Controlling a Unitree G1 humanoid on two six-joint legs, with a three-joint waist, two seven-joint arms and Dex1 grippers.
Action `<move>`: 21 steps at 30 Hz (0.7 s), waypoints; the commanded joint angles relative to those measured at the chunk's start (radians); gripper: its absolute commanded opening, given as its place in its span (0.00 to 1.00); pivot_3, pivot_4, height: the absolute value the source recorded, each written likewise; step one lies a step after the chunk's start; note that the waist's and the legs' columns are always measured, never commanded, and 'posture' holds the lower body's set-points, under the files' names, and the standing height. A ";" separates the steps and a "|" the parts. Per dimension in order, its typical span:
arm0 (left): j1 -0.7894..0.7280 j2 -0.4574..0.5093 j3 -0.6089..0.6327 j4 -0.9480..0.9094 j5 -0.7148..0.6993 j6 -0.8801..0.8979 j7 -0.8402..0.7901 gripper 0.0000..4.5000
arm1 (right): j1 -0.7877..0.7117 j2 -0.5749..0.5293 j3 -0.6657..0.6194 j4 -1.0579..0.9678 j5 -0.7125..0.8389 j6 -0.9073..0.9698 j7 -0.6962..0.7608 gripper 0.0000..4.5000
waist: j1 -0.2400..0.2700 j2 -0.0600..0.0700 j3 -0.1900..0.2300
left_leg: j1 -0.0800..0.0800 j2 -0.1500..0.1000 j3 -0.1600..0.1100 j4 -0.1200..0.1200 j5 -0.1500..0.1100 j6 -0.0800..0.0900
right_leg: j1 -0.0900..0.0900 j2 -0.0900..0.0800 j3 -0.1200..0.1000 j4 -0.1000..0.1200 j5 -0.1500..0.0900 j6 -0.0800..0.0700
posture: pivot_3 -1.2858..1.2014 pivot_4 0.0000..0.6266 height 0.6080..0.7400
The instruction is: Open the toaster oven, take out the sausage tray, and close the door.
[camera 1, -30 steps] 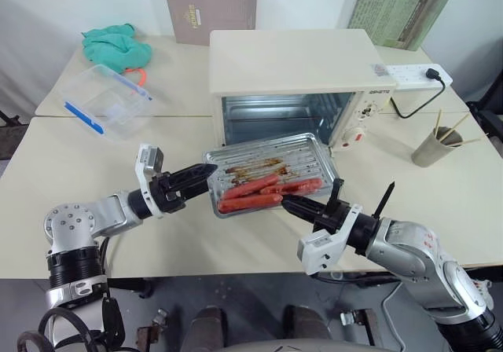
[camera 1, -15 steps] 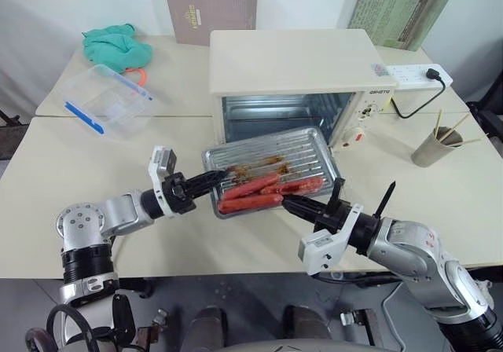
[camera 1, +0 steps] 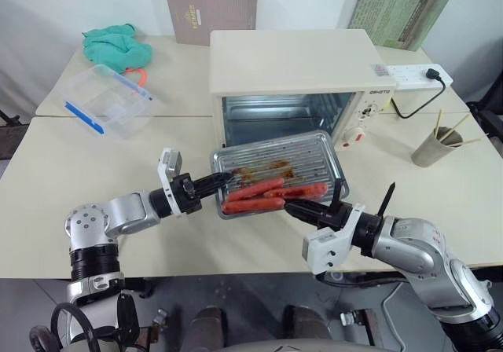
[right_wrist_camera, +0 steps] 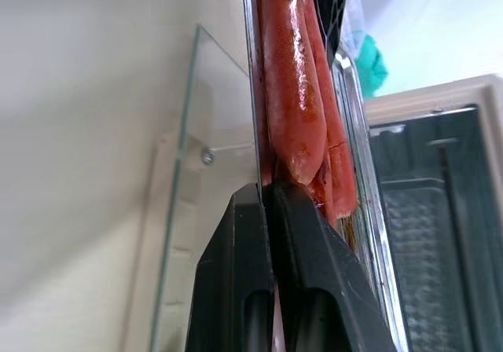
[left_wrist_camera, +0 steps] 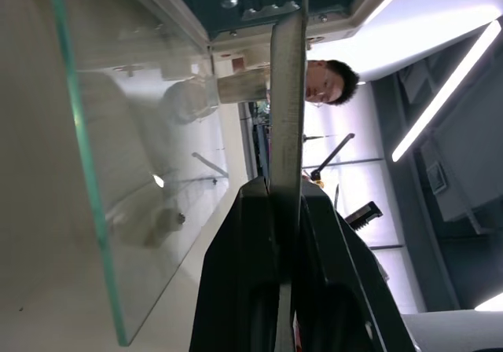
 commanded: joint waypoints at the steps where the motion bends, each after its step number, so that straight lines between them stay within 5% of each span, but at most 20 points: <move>1: 0.036 0.016 -0.024 -0.053 -0.092 -0.029 0.064 0.00 | -0.013 0.018 -0.014 -0.023 0.111 -0.024 -0.011 0.00 | 0.000 0.000 0.000 | 0.000 0.000 0.000 0.000 0.000 0.000 | 0.000 0.000 0.000 0.000 0.000 0.000 | 0.52 0.24 1.00; 11: 0.099 0.073 -0.125 -0.146 -0.323 -0.197 0.245 0.00 | -0.033 -0.001 -0.008 0.053 0.127 -0.063 0.018 0.00 | 0.001 0.000 0.000 | 0.000 0.000 0.000 0.000 0.000 0.000 | 0.001 0.000 0.001 0.000 0.000 0.000 | 0.52 0.24 1.00; 18: 0.120 0.072 -0.151 -0.188 -0.344 -0.257 0.268 0.00 | -0.051 -0.010 -0.010 0.072 0.107 -0.083 0.010 0.42 | 0.004 0.000 0.000 | 0.000 0.000 0.000 0.000 0.000 0.000 | 0.001 0.000 0.001 -0.001 0.000 0.000 | 0.52 0.24 1.00; 21: 0.123 0.070 -0.151 -0.196 -0.344 -0.268 0.263 0.00 | -0.047 -0.026 -0.010 0.077 0.093 -0.100 0.015 0.42 | 0.005 0.000 0.000 | 0.000 0.000 0.000 0.000 0.000 0.000 | 0.001 0.000 0.001 -0.001 0.000 0.000 | 0.52 0.24 1.00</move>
